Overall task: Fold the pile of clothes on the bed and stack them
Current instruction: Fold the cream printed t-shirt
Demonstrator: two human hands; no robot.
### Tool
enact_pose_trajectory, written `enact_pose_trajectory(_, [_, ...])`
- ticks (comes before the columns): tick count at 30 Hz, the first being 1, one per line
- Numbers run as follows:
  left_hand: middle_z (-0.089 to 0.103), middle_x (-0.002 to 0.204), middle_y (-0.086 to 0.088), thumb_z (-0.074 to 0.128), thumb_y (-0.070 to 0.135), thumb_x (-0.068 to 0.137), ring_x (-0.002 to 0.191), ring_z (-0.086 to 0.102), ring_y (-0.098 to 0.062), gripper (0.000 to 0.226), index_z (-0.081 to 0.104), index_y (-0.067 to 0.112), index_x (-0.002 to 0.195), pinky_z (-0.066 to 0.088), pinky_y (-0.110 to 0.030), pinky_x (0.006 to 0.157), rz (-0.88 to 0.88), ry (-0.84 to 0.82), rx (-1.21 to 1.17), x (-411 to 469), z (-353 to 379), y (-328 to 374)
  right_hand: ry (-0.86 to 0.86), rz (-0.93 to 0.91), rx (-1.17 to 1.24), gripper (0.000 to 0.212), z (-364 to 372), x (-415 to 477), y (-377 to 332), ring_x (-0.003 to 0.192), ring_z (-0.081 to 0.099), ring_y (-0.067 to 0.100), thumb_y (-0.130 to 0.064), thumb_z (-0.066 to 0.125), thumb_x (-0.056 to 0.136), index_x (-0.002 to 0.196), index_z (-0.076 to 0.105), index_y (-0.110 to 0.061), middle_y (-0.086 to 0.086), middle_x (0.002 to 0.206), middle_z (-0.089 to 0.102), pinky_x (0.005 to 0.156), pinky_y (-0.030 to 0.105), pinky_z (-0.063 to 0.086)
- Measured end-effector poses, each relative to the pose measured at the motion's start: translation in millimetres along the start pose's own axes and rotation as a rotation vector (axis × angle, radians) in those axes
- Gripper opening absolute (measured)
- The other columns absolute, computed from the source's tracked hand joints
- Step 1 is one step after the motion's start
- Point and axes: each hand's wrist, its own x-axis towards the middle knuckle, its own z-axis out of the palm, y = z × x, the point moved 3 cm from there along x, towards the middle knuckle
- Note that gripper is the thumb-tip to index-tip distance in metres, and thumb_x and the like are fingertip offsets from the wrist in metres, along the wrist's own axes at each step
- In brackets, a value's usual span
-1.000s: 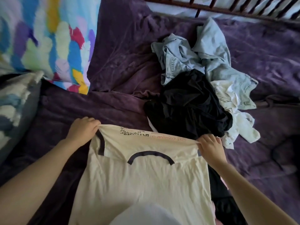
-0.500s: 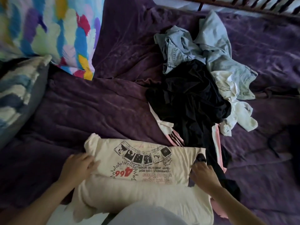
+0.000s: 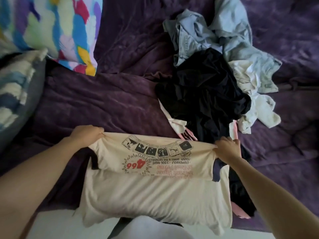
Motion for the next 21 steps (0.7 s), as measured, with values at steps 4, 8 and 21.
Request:
enact_pose_trajectory(4, [0.06, 0.093, 0.002, 0.042, 0.054, 0.092, 0.093, 0.059, -0.018, 0.038, 0.056, 0.019, 0.087, 0.041, -0.029, 0.073, -0.043, 0.23, 0.079, -0.6, -47.5, -18.2, 0.08, 0.013, 0.068, 0.03, -27.8, -0.5, 13.8, 0.123, 0.04, 0.021, -0.029, 0.045, 0.093, 0.119, 0.054, -0.018, 0.002, 0.126, 0.049, 0.098, 0.038, 0.03])
enact_pose_trajectory(8, [0.051, 0.079, 0.001, 0.05, 0.053, 0.088, 0.086, 0.057, -0.021, 0.04, 0.058, 0.014, 0.078, 0.039, -0.03, 0.067, -0.08, 0.377, -0.062, -8.1, -52.7, -25.8, 0.213, 0.102, 0.137, 0.03, -37.8, -9.4, 16.7, 0.108, 0.053, 0.025, -0.031, 0.034, 0.093, 0.106, 0.055, -0.014, 0.003, 0.111, 0.063, 0.091, 0.036, 0.031])
enact_pose_trajectory(21, [0.06, 0.1, -0.017, 0.049, 0.053, 0.088, 0.103, 0.056, -0.035, 0.052, 0.066, 0.004, 0.091, 0.041, -0.038, 0.085, -0.157, 0.546, -0.151, 2.1, -103.6, -21.4, 0.449, 0.299, 0.192, 0.024, -77.3, -2.7, 30.5, 0.109, 0.048, 0.034, -0.023, 0.041, 0.094, 0.109, 0.053, -0.007, 0.016, 0.111, 0.059, 0.09, 0.042, 0.028])
